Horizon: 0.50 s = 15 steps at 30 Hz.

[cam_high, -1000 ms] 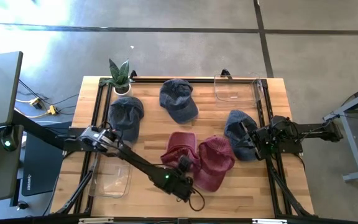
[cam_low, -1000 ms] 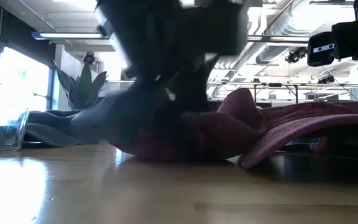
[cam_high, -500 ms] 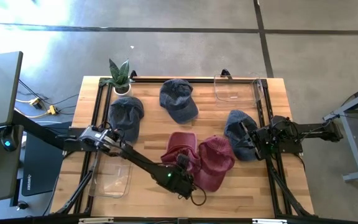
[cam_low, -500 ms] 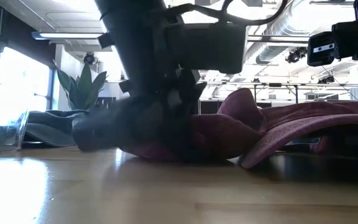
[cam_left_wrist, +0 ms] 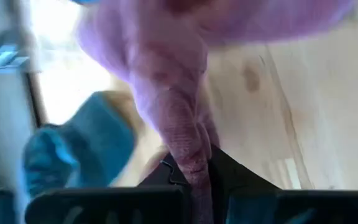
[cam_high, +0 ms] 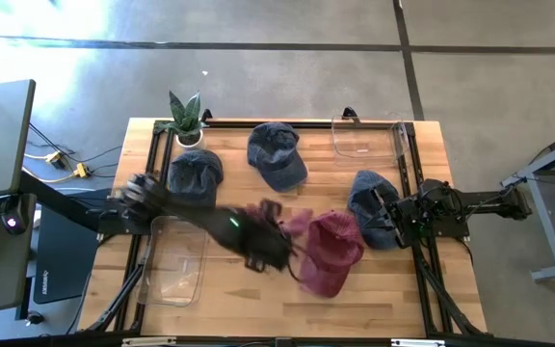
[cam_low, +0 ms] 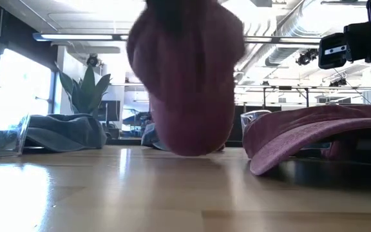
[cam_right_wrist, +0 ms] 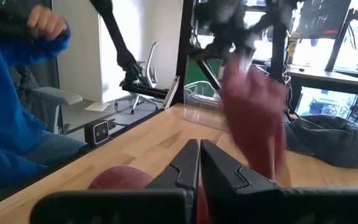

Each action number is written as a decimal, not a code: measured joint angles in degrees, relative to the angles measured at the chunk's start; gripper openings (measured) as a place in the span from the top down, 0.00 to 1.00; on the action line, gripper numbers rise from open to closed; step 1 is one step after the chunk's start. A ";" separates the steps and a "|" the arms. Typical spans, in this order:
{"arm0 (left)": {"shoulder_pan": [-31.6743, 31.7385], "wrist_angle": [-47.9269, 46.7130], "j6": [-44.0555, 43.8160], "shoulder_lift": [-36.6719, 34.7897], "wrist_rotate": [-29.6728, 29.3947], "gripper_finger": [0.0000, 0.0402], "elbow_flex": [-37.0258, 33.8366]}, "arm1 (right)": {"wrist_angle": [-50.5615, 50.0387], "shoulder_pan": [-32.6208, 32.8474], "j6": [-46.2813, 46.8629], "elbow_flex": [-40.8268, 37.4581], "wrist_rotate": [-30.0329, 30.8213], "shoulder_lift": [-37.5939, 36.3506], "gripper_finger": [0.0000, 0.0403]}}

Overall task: Pick & Place hat
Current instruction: Put the left red cap into the bottom transparent bin

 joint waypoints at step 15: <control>10.05 2.31 3.04 -7.59 45.64 0.99 0.15 | 0.00 0.00 0.00 0.00 0.00 -0.02 0.97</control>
